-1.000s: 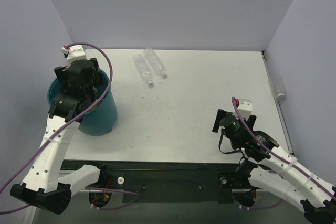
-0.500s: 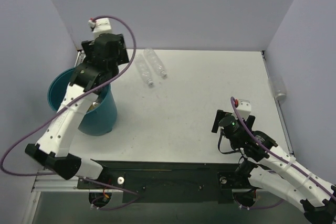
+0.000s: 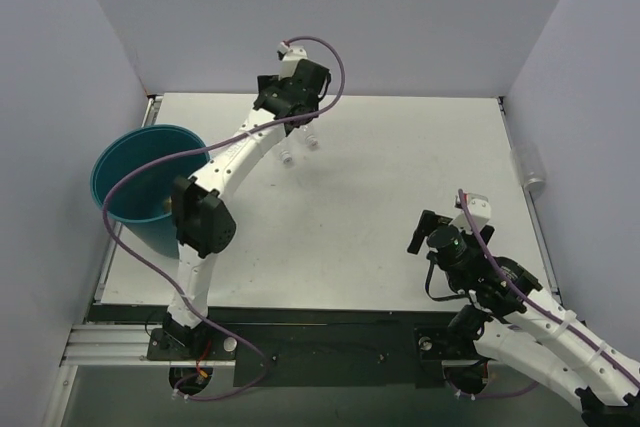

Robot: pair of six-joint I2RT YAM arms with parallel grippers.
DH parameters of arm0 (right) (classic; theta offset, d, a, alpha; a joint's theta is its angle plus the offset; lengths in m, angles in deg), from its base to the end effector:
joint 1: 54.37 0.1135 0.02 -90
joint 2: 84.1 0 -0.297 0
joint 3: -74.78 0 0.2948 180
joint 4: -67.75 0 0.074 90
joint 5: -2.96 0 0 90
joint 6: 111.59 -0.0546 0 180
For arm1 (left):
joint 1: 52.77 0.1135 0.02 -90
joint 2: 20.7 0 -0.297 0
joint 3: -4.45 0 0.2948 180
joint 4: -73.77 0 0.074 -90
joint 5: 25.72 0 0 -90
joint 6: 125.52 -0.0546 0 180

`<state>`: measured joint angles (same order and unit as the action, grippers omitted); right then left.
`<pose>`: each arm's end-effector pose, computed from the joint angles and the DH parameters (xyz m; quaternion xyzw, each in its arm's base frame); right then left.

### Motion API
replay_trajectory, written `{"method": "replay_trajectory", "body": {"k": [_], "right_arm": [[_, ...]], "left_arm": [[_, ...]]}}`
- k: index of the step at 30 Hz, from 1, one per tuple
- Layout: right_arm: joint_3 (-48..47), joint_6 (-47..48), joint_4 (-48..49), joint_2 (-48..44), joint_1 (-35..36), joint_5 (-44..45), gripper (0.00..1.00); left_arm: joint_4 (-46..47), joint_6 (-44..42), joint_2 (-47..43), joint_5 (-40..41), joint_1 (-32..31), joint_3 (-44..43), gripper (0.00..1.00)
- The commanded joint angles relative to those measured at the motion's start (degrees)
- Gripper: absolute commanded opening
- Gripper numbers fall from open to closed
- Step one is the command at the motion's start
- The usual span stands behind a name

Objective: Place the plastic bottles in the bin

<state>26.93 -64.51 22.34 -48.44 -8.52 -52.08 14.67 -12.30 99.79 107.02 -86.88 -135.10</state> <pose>0.1382 0.0974 0.2838 0.1213 0.8425 0.1284 0.5089 0.4651 -0.2703 0.3923 -0.0731 0.8549 0.1012 0.5035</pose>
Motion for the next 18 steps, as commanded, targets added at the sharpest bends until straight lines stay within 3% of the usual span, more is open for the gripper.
{"method": "replay_trajectory", "body": {"k": [1, 6, 18], "right_arm": [[-0.38, -1.73, -3.24, -1.03, 0.38, 2.22, 0.98], [-0.9, -2.0, -5.26, -1.73, 0.47, 3.18, 0.98], [-0.82, -2.96, -7.55, -3.05, 0.47, 3.1, 0.98]], "left_arm": [[0.32, 8.48, 5.1, 2.53, 0.18, -2.37, 0.94], [8.5, 12.71, 9.31, 3.58, 0.27, 3.97, 0.94], [9.74, 21.6, 16.18, 6.65, 2.73, 7.13, 0.82]]}}
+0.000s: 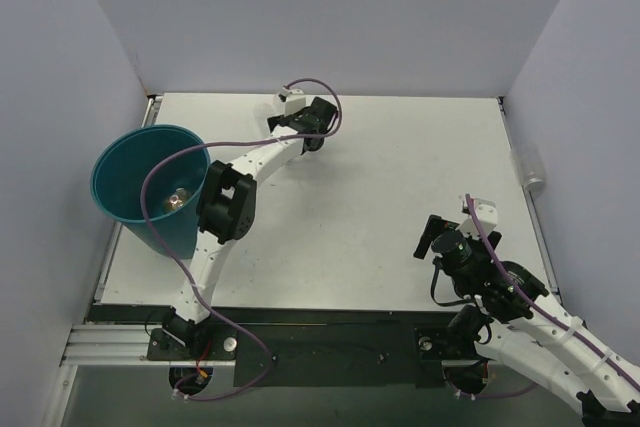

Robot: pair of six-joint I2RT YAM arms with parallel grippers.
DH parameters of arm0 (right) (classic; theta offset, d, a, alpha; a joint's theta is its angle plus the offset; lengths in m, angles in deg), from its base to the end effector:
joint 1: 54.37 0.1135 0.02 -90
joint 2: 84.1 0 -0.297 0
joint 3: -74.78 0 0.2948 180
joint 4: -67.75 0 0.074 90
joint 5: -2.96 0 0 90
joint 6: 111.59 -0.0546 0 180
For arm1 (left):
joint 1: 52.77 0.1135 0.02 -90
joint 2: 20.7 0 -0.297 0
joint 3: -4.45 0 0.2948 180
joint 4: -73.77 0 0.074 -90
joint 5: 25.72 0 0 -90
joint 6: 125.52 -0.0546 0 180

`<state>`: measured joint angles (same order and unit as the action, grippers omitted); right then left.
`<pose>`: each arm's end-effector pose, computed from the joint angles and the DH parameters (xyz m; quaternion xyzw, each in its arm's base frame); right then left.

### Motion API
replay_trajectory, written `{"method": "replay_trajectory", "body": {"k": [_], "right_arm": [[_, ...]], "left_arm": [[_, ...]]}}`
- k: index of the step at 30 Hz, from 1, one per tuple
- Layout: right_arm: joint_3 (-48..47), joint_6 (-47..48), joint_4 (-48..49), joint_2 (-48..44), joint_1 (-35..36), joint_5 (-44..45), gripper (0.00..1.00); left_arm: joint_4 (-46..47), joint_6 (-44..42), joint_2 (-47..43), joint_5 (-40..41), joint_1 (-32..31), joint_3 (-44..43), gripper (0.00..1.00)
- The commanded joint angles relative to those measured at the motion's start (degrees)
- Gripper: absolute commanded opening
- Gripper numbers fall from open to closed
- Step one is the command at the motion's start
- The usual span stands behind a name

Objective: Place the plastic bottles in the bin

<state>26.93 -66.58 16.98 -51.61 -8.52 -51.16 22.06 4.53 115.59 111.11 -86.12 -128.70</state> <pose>0.1275 0.0854 0.2826 0.1349 0.8465 0.1186 0.5012 0.5174 -0.2928 0.2115 -0.1709 0.8663 0.1381 0.4486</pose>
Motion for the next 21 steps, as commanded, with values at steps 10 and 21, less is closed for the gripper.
{"method": "replay_trajectory", "body": {"k": [10, 21], "right_arm": [[-1.17, -0.8, -1.84, 1.52, 0.47, 2.0, 0.98], [-1.08, -0.8, -2.02, 0.65, 0.47, 1.83, 0.98]], "left_arm": [[4.89, 6.26, 0.12, 0.72, 3.2, 6.79, 0.67], [4.99, 5.83, -2.07, -0.16, 3.81, 8.82, 0.33]]}}
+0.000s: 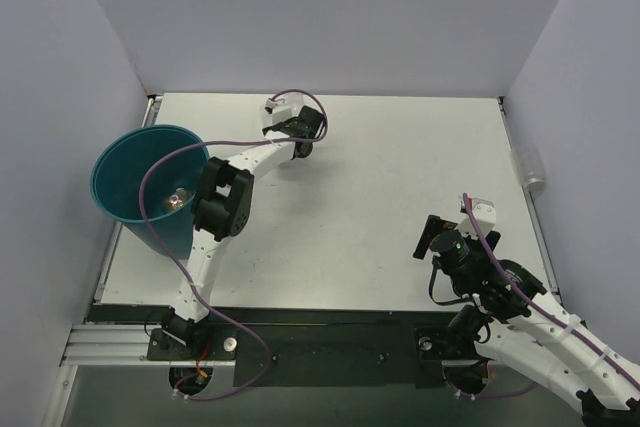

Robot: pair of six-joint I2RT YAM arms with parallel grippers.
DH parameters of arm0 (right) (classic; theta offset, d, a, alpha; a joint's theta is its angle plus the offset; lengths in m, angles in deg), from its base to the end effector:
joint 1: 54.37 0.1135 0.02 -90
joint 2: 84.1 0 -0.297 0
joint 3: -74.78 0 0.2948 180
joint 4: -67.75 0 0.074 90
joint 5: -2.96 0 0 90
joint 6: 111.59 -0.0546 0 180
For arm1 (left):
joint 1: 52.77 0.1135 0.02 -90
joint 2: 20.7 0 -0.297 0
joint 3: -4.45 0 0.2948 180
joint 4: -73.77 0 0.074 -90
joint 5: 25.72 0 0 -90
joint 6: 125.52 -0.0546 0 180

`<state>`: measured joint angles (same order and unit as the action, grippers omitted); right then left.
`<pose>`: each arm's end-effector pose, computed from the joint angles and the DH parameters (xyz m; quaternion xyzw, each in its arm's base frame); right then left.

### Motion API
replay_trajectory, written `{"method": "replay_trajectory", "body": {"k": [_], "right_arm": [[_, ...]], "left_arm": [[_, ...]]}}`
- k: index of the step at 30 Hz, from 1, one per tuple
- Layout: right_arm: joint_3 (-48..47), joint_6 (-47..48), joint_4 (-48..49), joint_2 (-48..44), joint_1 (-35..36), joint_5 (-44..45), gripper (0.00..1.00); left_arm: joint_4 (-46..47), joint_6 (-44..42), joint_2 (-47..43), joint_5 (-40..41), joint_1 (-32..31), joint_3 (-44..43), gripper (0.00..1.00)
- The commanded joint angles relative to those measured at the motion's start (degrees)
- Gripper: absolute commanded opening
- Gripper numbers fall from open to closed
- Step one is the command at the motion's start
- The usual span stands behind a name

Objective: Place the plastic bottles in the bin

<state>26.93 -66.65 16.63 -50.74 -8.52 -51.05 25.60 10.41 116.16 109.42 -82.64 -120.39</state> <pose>0.1290 0.0869 0.2801 0.1329 0.8507 0.1108 0.4963 0.5231 -0.2558 0.1576 -0.2224 0.8698 0.1468 0.4153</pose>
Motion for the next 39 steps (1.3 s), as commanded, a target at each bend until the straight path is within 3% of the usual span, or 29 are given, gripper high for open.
{"method": "replay_trajectory", "body": {"k": [1, 4, 11, 16, 18, 21, 26, 31, 37, 38, 39], "right_arm": [[-1.08, -0.73, -1.67, -0.23, 0.47, 1.72, 0.98], [-0.99, -0.73, -1.67, -0.23, 0.47, 1.72, 0.98], [-0.38, -0.56, -0.7, 0.38, 0.56, 1.19, 0.98], [-0.03, -0.38, 0.0, 0.38, 0.56, 0.93, 0.98], [-0.11, -0.12, 0.26, 0.47, 0.65, 1.01, 0.98], [-0.2, 0.15, 0.53, 0.74, 0.65, 1.36, 0.98], [-0.38, 0.76, 1.67, 1.7, 0.74, 0.75, 0.98], [-0.73, 1.37, 3.51, 3.63, 0.82, -0.22, 0.98], [-1.52, 2.78, 5.53, 6.36, 0.82, -1.53, 0.98], [-1.61, 2.78, 5.62, 6.45, 0.91, -1.71, 0.98], [-1.61, 2.78, 5.89, 6.54, 0.91, -1.8, 0.98]], "left_arm": [[0.4, -0.14, -3.43, 3.09, 0.25, 0.68, 0.32], [-0.84, -2.85, -10.0, 6.79, -1.06, 1.91, 0.21], [7.59, -15.33, -31.96, 9.7, -4.85, 12.1, 0.0], [10.05, -22.62, -45.25, 5.23, -6.26, 17.2, 0.0], [13.55, -25.78, -51.67, 0.31, -6.08, 23.94, 0.0], [14.37, -28.53, -61.76, 0.12, -5.73, 29.24, 0.0], [3.76, -27.13, -72.59, 7.05, -3.8, 34.16, 0.0], [-3.64, -21.86, -83.57, 6.98, 0.85, 39.7, 0.0], [-8.13, -19.83, -86.58, 8.38, 4.55, 44.37, 0.0], [-8.57, -19.65, -86.06, 8.55, 4.82, 44.8, 0.3], [-8.75, -19.22, -85.8, 8.38, 5.34, 44.81, 0.47]]}}
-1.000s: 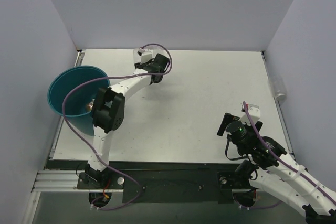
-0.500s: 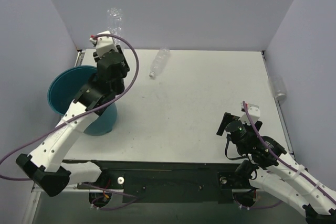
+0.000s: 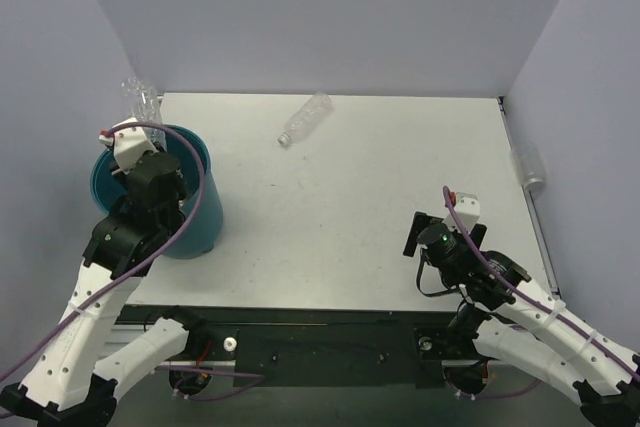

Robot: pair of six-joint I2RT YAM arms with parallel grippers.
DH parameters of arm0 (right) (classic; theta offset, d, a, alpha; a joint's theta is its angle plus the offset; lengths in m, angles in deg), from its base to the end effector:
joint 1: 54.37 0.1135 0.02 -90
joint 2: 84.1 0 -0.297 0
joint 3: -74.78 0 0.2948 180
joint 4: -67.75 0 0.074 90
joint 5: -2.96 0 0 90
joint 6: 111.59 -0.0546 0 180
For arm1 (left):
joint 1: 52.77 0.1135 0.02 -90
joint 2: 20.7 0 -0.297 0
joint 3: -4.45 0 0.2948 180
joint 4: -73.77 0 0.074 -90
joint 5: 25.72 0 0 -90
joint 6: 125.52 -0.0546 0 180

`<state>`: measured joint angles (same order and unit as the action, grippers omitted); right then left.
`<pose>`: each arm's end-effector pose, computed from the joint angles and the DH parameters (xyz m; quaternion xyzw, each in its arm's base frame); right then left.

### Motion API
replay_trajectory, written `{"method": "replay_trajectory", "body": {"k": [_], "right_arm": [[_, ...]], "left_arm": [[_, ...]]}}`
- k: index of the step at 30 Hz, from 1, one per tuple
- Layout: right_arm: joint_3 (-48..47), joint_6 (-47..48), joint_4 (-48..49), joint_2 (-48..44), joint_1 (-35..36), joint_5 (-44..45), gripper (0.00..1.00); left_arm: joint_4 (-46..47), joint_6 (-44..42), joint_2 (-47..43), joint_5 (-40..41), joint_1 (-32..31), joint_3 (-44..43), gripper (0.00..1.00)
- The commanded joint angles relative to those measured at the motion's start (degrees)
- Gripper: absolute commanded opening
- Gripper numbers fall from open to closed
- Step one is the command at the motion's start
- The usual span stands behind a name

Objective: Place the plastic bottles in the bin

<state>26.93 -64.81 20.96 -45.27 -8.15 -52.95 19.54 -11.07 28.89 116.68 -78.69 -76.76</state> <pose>0.1425 0.1045 0.2729 0.1065 0.8616 0.1091 0.4842 0.1786 -0.0387 0.4529 -0.2353 0.7496 0.1206 0.6068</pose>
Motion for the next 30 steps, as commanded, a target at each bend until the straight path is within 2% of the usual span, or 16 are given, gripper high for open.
{"method": "replay_trajectory", "body": {"k": [1, 2, 7, 10, 12, 13, 14, 16, 20, 23, 25, 30], "right_arm": [[-1.61, 0.95, 1.56, 1.07, 0.63, 0.1, 0.98], [-1.35, 0.77, 1.56, 0.81, 0.63, 0.1, 0.98], [-0.47, -0.11, 1.21, -0.94, 0.63, 0.1, 0.98], [-0.38, -0.46, 0.68, -1.56, 0.63, 0.54, 0.98], [-0.55, -0.55, 0.25, -1.83, 0.72, 0.8, 0.98], [-0.64, -0.72, 0.16, -1.91, 0.72, 0.81, 0.98], [-0.82, -0.98, 0.16, -1.91, 0.72, 0.63, 0.98], [-1.17, -1.42, 0.33, -1.74, 0.8, 0.37, 0.97], [-1.78, -2.13, -0.02, -1.91, 1.33, 1.24, 0.97], [-3.62, -2.48, -0.9, -2.09, 1.51, 2.03, 0.97], [-4.07, -2.57, -1.34, -2.35, 1.68, 3.18, 0.97], [-5.74, -2.66, -3.44, -2.27, 1.95, 4.23, 0.97]], "left_arm": [[-2.87, 2.18, 1.92, 0.95, 1.48, 1.36, 0.74], [-2.87, 2.36, 2.18, 0.95, 1.48, 1.36, 0.84], [0.55, 0.43, 4.46, -0.72, 1.57, 0.92, 0.86], [3.62, -3.25, 7.8, -8.16, 1.13, -3.72, 0.87], [3.98, -6.06, 12.8, -9.51, -2.02, -8.37, 0.88], [4.24, -8.69, 16.21, -8.03, -6.39, -10.14, 0.89], [5.99, -10.28, 18.6, -4.88, -8.78, -12.42, 0.89], [7.41, -13.98, 25.02, -4.84, -12.14, -17.07, 0.89], [7.32, -17.32, 38.81, -11.17, -12.67, -26.12, 0.9], [7.06, -19.07, 50.04, -9.77, -12.85, -31.15, 0.9], [6.71, -19.87, 57.44, -9.6, -12.67, -37.63, 0.9], [3.37, -23.13, 74.04, -17.68, -10.4, -51.18, 0.91]]}}
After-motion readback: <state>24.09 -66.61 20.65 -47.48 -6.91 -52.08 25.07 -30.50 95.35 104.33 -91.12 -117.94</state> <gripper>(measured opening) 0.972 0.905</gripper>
